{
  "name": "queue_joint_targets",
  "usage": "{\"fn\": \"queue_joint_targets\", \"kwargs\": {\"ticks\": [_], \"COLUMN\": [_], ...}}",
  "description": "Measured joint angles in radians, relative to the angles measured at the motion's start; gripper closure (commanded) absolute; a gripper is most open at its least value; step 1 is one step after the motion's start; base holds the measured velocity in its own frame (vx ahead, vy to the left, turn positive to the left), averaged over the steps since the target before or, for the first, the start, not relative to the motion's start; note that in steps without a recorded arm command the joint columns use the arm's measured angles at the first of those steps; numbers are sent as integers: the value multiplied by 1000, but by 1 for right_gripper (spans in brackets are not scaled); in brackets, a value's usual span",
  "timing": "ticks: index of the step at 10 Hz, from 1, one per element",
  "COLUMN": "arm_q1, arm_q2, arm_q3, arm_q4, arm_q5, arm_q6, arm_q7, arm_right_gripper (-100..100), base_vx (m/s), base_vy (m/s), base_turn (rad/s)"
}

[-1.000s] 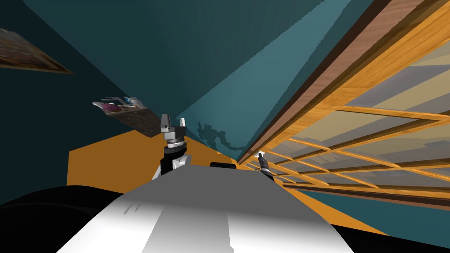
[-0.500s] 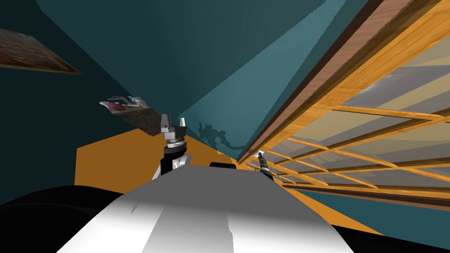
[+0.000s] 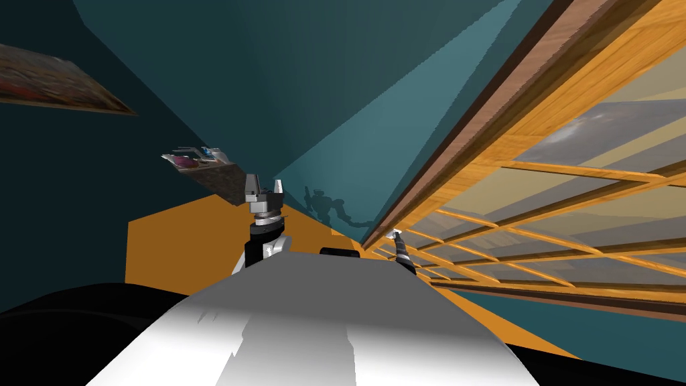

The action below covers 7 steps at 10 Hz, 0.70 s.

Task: Pull the door open

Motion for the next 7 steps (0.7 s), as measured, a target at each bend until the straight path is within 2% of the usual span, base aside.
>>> {"fn": "queue_joint_targets", "kwargs": {"ticks": [7], "arm_q1": [-22], "arm_q2": [3], "arm_q3": [11], "arm_q4": [13], "arm_q5": [-32], "arm_q6": [6], "arm_q7": [-167], "arm_right_gripper": [100], "base_vx": [-46], "base_vy": [-15], "base_turn": [37]}}
